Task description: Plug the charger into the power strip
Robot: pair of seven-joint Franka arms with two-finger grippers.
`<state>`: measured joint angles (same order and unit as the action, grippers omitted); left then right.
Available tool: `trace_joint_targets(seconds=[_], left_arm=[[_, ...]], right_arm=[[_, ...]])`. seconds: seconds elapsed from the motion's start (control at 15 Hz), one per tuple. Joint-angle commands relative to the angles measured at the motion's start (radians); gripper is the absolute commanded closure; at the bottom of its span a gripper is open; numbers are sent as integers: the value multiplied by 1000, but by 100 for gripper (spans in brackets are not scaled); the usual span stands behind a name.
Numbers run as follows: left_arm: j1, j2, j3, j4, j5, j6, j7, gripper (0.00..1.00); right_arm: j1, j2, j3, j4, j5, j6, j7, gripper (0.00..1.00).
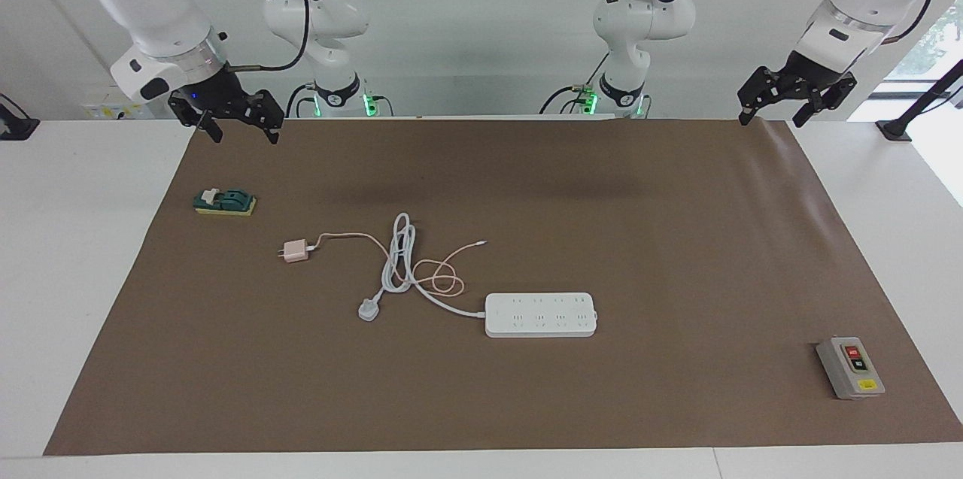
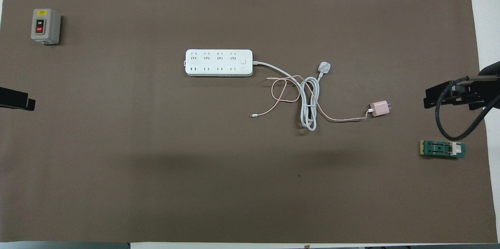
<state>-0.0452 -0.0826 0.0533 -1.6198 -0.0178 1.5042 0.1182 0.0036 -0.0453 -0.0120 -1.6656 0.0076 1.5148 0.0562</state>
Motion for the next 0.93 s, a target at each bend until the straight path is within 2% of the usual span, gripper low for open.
trace_joint_targets(seconds=[0.0,0.87], left_arm=[[1,-31,0,-35,16,18,5,0],[1,-31,0,-35,16,18,5,0]], right_arm=[[-5,-4,6,1,14,10,-1,0],[-4,-11,9,-22,5,50,0,0]])
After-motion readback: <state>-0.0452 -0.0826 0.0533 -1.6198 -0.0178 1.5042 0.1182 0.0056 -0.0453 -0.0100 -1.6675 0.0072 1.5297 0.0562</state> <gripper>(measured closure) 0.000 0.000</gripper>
